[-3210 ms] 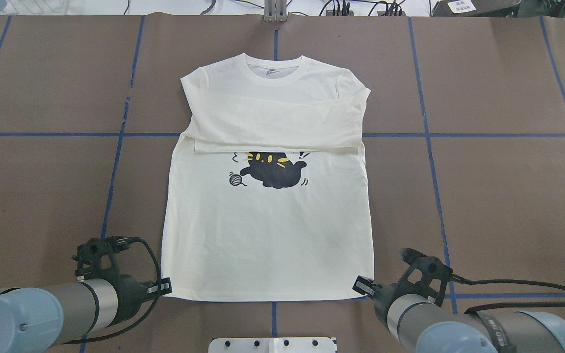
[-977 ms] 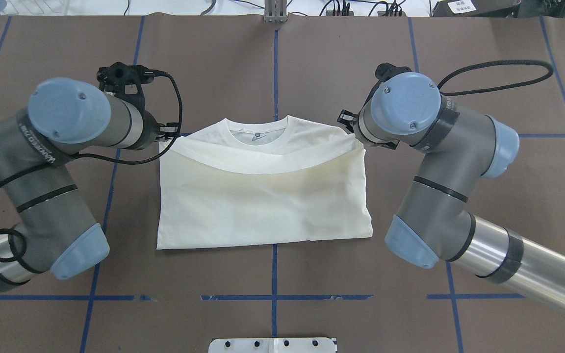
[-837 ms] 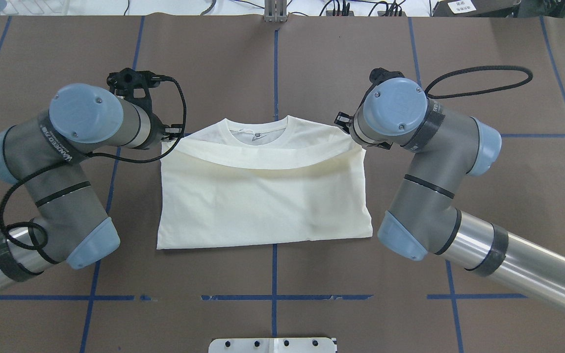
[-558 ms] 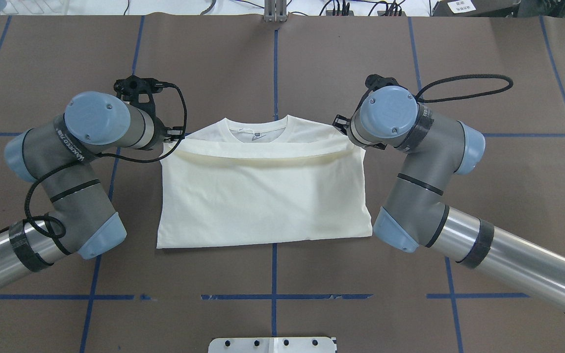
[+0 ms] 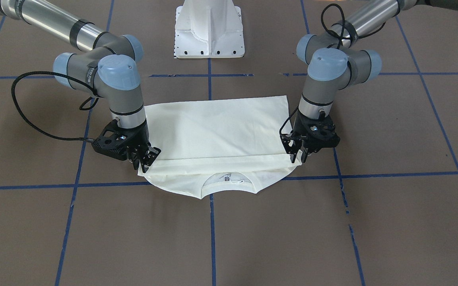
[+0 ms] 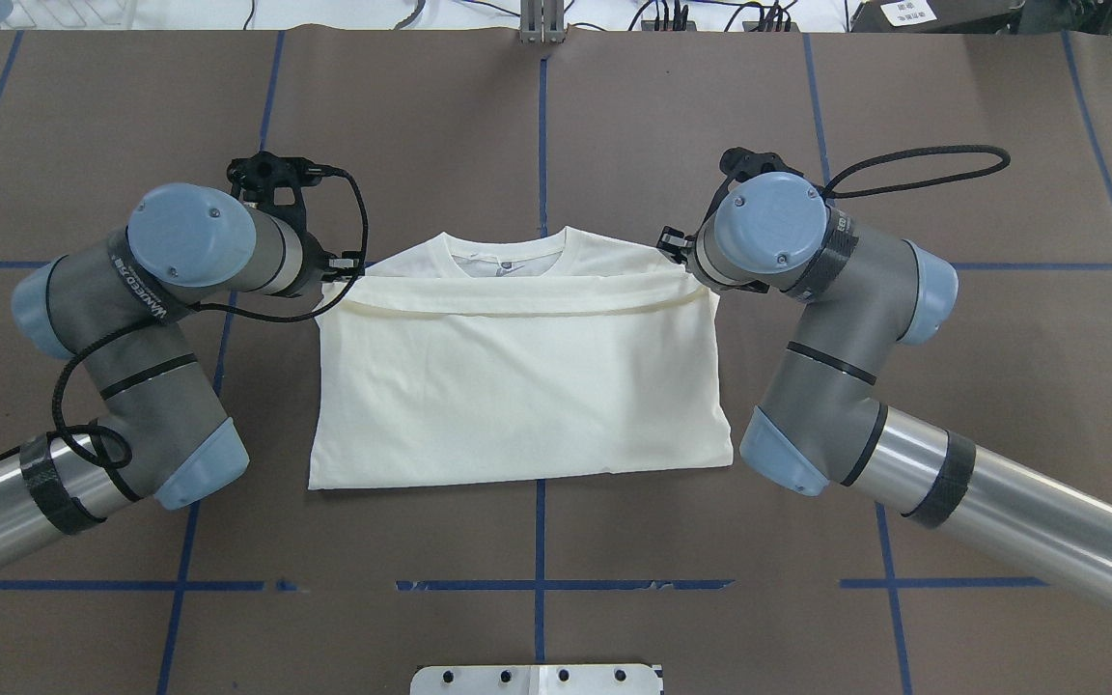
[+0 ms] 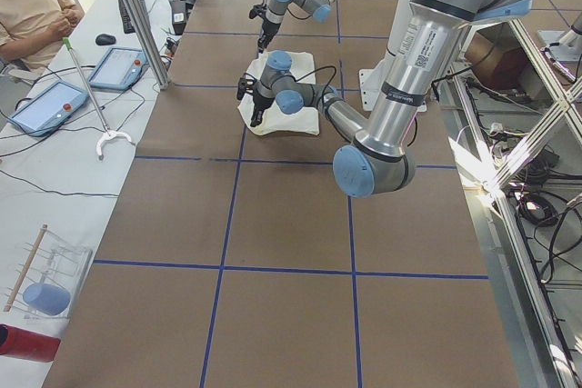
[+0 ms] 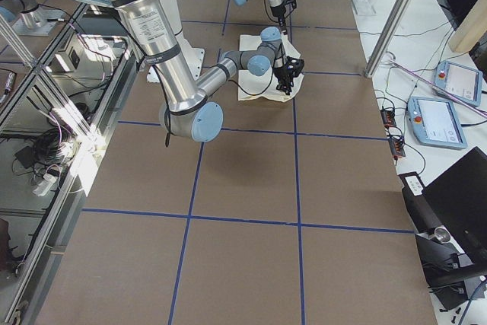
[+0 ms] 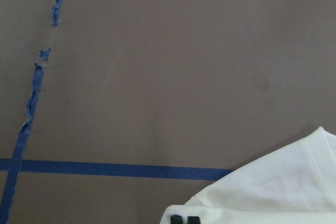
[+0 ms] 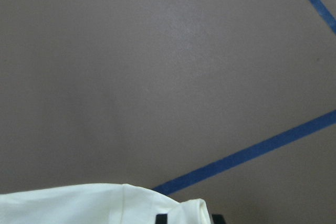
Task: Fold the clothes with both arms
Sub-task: 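Lay the hem down near the collar and open both grippers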
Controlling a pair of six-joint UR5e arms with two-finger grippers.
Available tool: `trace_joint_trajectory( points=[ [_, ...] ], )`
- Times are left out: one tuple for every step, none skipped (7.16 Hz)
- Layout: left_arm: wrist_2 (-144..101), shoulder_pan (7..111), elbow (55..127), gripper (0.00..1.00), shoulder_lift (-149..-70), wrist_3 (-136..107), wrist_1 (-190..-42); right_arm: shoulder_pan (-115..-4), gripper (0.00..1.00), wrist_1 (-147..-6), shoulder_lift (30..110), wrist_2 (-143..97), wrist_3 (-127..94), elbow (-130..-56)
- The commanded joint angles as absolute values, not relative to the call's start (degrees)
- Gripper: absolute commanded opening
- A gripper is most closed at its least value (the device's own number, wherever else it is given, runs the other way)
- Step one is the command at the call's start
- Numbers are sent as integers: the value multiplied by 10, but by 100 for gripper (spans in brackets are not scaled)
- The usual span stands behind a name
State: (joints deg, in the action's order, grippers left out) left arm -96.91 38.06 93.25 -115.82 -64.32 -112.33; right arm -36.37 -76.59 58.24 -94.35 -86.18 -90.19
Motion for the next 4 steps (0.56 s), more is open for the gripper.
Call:
trace_joint_trajectory(
  points=[
    [-973,381,982,100,-1139,-613,-1124,-376,100,-766,611,-972,-752,-947],
    [-989,372,1027,100,-1096,-618,-1127,-378,100,-763,628,-980,-738,-972],
    [-1007,356,1074,100,-1039,-620,-1160,-378,100,-763,632,-979,-738,-976],
    [-1002,316,1100,100,-988,-673,-1198,-378,100,-763,633,-979,-738,-976]
  ],
)
